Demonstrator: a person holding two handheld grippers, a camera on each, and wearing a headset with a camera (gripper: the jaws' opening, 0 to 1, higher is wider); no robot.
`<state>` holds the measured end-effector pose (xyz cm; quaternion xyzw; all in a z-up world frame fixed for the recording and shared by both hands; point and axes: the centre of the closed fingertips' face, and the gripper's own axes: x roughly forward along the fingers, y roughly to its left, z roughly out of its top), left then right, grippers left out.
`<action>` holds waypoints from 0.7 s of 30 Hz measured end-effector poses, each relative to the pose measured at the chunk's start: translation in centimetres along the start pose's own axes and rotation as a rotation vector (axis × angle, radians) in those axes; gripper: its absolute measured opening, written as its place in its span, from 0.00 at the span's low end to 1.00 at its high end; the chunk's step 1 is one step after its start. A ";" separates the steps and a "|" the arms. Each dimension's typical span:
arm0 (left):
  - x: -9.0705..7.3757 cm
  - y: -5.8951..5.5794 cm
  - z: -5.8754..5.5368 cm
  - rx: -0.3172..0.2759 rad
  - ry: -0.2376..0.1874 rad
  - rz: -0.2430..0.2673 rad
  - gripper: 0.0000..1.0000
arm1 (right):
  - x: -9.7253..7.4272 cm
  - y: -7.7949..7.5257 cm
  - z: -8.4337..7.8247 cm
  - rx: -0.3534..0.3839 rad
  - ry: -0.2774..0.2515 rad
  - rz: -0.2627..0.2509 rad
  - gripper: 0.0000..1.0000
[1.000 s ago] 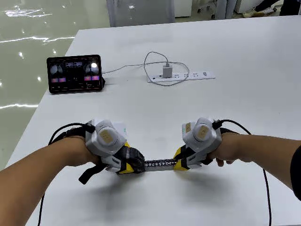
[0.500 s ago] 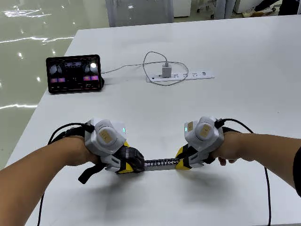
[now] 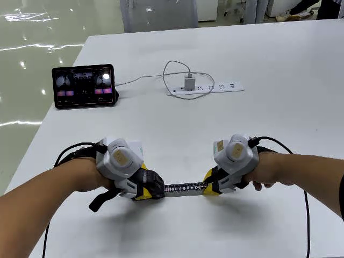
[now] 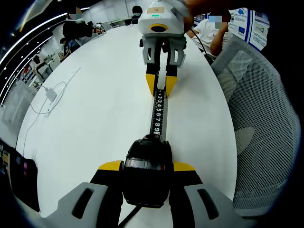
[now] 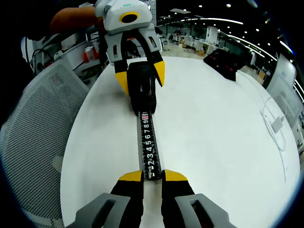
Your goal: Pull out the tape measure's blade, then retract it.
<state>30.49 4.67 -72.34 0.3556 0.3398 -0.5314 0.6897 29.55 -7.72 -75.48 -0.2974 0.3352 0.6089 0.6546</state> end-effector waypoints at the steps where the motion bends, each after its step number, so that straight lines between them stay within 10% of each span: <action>1: 0.0 0.0 0.0 0.000 0.000 0.000 0.32 | 0.0 0.0 0.0 0.000 0.000 0.000 0.10; 21: 0.0 0.0 0.0 -0.003 0.000 0.000 0.32 | -0.7 -0.1 -0.9 0.011 0.008 -0.009 0.10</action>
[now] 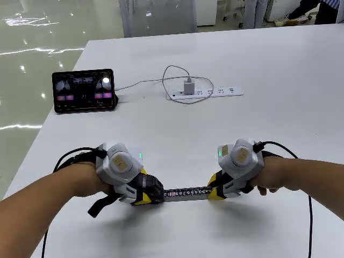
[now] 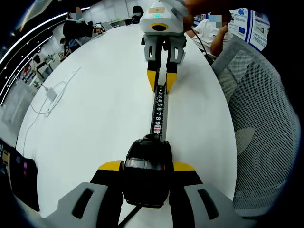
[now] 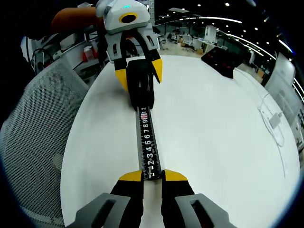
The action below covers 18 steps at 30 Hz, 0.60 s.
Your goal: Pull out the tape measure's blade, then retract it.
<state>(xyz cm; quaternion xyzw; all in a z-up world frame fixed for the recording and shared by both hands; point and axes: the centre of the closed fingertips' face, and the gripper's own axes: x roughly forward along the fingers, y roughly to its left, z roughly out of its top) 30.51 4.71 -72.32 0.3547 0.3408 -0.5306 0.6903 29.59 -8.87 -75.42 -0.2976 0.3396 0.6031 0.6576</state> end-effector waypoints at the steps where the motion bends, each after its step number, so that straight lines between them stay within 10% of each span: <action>1: 0.0 0.0 0.0 0.000 0.000 0.000 0.32 | 0.0 0.0 -0.1 0.000 0.001 0.000 0.10; 18: 0.0 0.0 0.1 0.006 -0.003 0.000 0.32 | -0.7 -0.1 -0.9 0.017 0.004 -0.004 0.10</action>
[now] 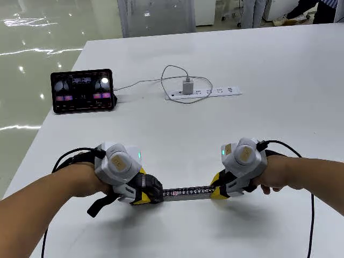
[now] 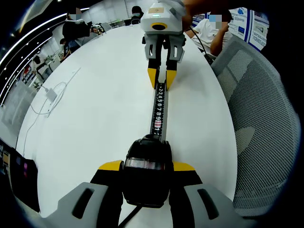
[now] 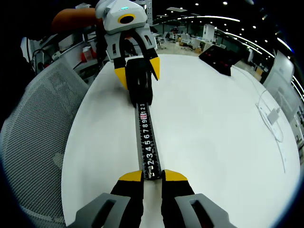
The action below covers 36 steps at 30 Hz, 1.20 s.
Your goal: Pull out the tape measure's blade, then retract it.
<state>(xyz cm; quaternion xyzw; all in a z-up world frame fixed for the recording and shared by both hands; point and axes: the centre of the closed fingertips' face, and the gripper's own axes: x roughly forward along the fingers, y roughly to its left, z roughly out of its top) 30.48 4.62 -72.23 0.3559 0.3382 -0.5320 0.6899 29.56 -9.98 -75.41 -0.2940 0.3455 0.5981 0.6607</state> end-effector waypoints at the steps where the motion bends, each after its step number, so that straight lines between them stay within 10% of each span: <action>1: 0.0 0.0 0.0 0.000 0.000 0.000 0.32 | 0.0 0.0 0.0 0.000 0.001 0.000 0.10; 36: 0.1 0.1 -0.1 -0.003 -0.003 0.002 0.32 | -1.3 -0.3 -1.4 0.017 0.014 -0.007 0.10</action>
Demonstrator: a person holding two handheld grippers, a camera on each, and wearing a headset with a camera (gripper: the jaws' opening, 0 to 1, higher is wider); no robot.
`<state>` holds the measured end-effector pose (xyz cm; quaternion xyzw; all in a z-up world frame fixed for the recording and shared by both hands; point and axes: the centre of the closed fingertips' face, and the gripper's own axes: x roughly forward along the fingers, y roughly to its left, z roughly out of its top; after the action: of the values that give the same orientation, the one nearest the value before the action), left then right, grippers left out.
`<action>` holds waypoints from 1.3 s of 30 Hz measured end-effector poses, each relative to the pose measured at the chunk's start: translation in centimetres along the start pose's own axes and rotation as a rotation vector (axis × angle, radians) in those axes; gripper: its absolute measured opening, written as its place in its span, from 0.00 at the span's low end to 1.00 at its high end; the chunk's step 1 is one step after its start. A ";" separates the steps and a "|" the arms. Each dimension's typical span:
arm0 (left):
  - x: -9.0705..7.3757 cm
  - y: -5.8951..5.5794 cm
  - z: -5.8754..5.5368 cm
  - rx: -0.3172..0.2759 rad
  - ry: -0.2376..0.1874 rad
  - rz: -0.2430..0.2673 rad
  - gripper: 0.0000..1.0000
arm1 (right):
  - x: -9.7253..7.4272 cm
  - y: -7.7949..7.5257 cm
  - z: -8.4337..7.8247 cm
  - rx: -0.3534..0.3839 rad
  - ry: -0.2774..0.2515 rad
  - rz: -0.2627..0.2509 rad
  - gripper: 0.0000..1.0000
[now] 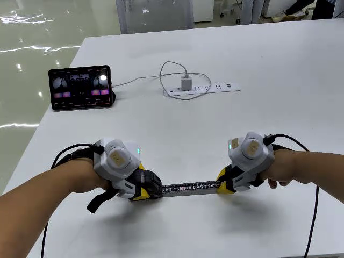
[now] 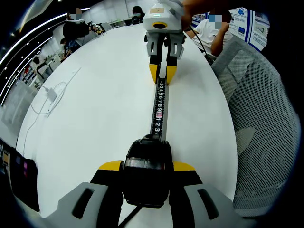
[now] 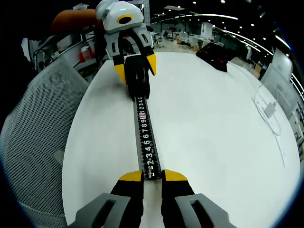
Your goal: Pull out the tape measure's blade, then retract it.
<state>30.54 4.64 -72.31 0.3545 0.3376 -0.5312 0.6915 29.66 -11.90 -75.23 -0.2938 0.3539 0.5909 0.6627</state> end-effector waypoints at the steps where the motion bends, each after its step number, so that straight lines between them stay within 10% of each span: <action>1: 0.0 0.0 0.0 0.000 0.000 0.000 0.32 | 0.0 0.0 0.0 0.000 0.000 0.000 0.10; 39: 0.0 -0.1 0.1 -0.002 -0.005 0.005 0.32 | -1.1 -0.4 -1.7 0.026 0.012 -0.015 0.09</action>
<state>30.49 4.54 -72.30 0.3535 0.3356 -0.5300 0.6939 29.74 -14.00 -75.34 -0.2913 0.3637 0.5795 0.6686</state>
